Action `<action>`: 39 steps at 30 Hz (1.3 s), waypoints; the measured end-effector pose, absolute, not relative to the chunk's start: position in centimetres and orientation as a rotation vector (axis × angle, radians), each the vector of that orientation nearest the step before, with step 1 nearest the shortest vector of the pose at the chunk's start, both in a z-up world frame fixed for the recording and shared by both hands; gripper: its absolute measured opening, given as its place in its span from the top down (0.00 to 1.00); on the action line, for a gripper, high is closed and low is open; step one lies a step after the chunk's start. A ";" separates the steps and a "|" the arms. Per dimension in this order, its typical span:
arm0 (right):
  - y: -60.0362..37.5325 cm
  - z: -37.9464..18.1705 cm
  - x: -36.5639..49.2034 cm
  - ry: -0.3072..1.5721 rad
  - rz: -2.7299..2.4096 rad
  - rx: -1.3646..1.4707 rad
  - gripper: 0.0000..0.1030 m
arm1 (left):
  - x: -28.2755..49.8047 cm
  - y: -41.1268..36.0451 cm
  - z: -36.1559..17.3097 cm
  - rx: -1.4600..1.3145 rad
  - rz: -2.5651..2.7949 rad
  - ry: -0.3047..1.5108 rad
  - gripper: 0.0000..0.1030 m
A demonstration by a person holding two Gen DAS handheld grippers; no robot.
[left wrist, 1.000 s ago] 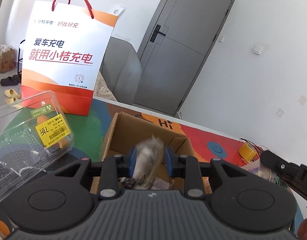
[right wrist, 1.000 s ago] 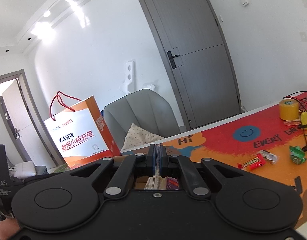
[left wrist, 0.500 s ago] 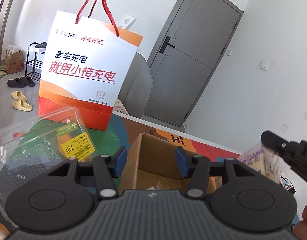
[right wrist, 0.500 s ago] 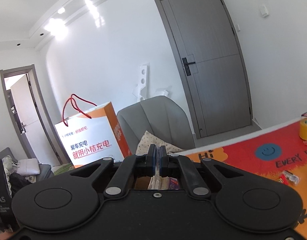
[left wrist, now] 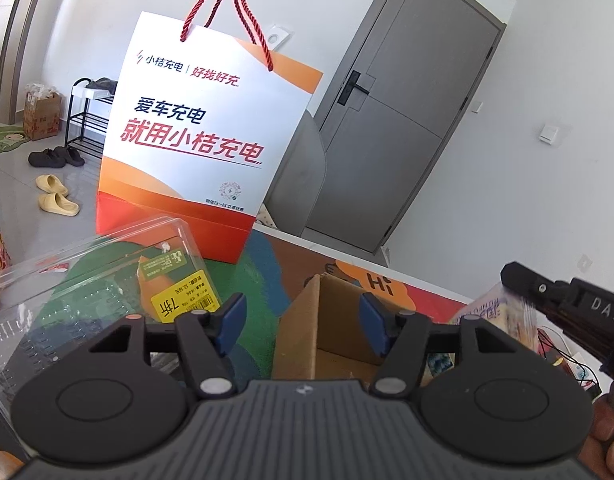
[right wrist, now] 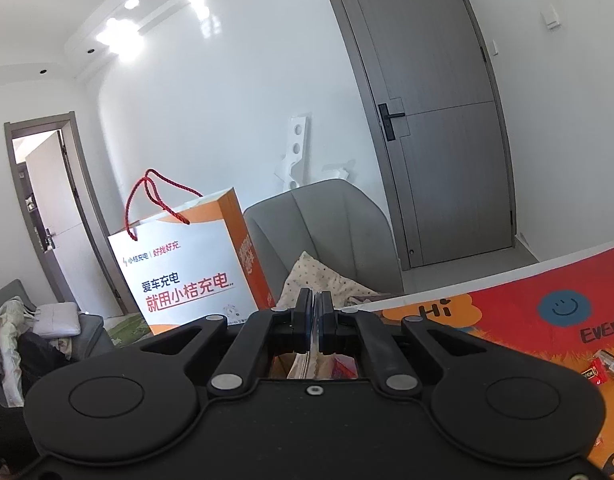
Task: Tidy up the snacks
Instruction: 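Carry both bread packs over the cardboard box and open both tools to drop them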
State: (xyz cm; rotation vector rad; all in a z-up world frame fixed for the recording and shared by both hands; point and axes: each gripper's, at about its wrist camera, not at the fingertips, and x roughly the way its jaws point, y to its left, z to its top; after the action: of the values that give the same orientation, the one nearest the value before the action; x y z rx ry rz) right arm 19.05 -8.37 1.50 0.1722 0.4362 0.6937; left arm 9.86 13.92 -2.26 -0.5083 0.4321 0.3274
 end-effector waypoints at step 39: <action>-6.7 -1.5 21.5 0.549 0.656 0.152 0.59 | 10.1 14.6 -2.2 -0.502 0.381 0.449 0.28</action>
State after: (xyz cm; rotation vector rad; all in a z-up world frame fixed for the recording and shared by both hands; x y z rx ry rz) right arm 21.45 -6.71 -1.54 0.1519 0.5494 0.6556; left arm 10.13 14.62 -2.17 -0.5024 0.4489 0.3806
